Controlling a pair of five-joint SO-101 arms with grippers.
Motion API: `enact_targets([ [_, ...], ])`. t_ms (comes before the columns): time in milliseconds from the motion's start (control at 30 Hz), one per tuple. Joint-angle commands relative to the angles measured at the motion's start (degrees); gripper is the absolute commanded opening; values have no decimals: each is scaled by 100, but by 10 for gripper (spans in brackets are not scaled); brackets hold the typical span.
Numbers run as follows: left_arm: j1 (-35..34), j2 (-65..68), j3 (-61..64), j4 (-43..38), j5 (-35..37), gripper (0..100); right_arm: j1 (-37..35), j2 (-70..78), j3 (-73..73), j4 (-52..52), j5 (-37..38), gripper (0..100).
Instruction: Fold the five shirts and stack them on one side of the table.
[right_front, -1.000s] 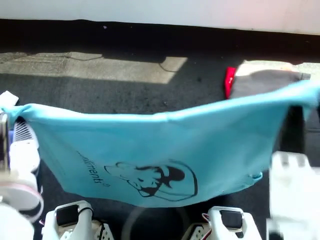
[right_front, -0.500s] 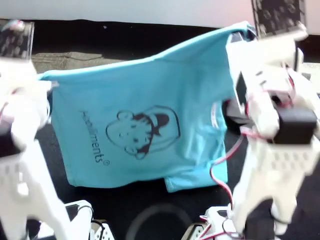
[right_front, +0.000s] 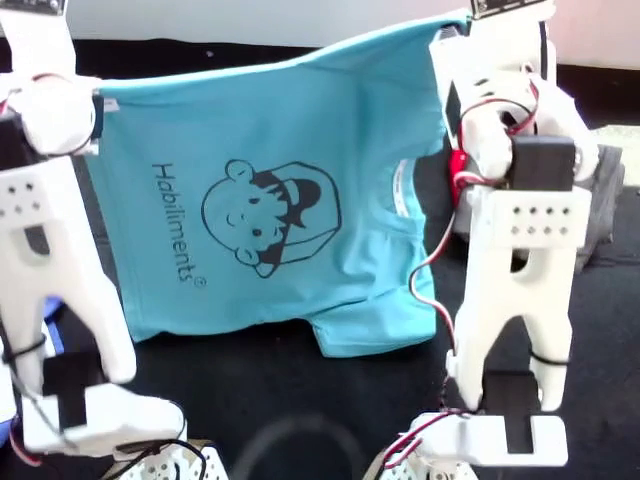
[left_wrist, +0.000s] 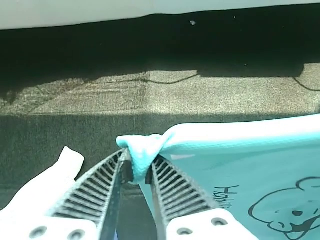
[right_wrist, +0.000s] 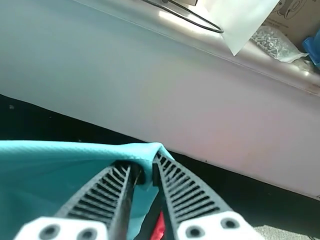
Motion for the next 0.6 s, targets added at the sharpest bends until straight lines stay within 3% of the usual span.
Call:
enact_targets([
  [0,40,488,-549,26,-26,9,4,224,13,-312,26,5],
  [367,611,1736,-1895,-62,-35,9,57,1226,-295,-347,18,5],
  [567,593,2624,-2000,-396,-35,9,127,1727,-259,-303,18,5],
])
